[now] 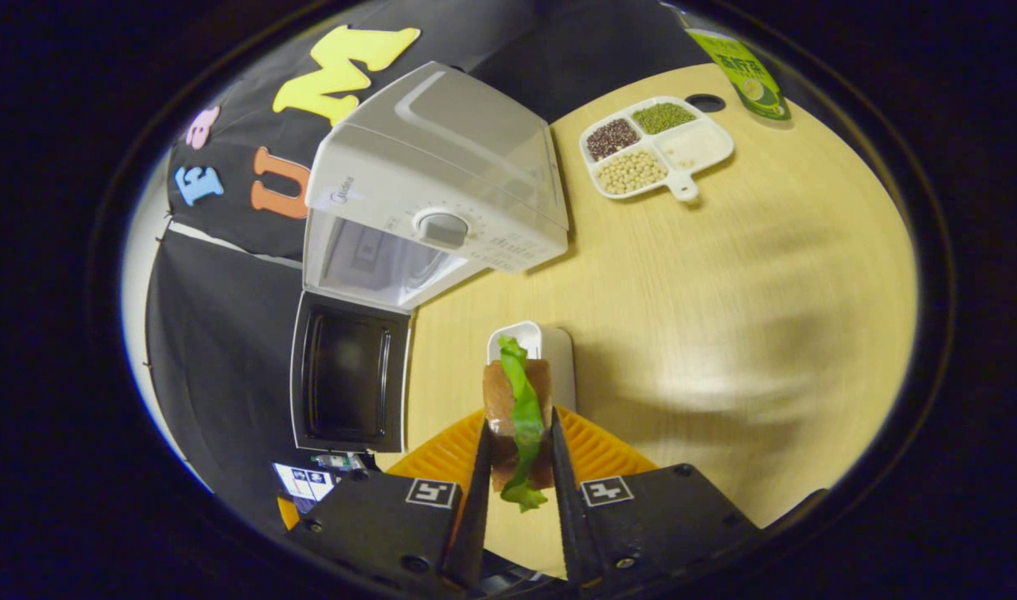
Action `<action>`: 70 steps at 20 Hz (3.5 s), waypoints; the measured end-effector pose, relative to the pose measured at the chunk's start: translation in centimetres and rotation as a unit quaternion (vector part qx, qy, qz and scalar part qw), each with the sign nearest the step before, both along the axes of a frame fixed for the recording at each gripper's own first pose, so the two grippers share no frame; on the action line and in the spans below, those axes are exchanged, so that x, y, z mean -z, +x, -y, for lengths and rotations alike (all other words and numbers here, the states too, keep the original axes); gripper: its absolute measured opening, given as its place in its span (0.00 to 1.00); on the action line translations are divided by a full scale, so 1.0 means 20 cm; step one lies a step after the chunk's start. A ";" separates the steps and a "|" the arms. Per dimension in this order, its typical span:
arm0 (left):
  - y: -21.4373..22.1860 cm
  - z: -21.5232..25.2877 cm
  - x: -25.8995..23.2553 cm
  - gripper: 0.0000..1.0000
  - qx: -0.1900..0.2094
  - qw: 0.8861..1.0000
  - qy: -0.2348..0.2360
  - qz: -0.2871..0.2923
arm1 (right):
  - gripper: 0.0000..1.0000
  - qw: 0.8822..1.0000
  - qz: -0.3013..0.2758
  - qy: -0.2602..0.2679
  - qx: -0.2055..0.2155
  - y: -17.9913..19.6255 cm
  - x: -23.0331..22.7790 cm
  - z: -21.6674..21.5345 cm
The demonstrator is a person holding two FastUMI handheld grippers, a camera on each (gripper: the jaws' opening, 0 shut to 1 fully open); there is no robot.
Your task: Open the microwave oven with the left hand, put the food in, and close the microwave oven.
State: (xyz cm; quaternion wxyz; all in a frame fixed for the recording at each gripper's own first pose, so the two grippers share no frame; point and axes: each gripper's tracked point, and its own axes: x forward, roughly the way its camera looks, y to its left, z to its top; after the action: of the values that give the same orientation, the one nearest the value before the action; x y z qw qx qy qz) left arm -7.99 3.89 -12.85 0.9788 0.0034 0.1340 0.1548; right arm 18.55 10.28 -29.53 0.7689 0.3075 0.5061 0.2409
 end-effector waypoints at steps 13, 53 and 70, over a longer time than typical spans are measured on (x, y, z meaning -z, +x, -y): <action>0.09 -0.26 0.02 0.96 0.073 0.997 -0.004 0.007 | 0.36 0.978 0.129 0.086 0.138 0.05 -0.63 -0.41; 0.14 -0.83 0.21 0.97 0.056 0.998 0.011 -0.023 | 0.92 0.868 0.351 -0.141 0.320 0.94 -0.35 -1.13; 0.17 -1.04 0.04 0.97 0.029 0.999 0.009 0.045 | 0.91 0.827 0.492 -0.228 0.149 -0.10 -1.29 -0.53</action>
State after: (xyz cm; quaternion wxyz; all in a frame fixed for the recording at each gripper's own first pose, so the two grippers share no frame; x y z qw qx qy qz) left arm -4.66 24.61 -13.71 0.9879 0.0088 0.0878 0.1273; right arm 16.53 20.78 -3.80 0.9908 0.0361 0.0494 0.1204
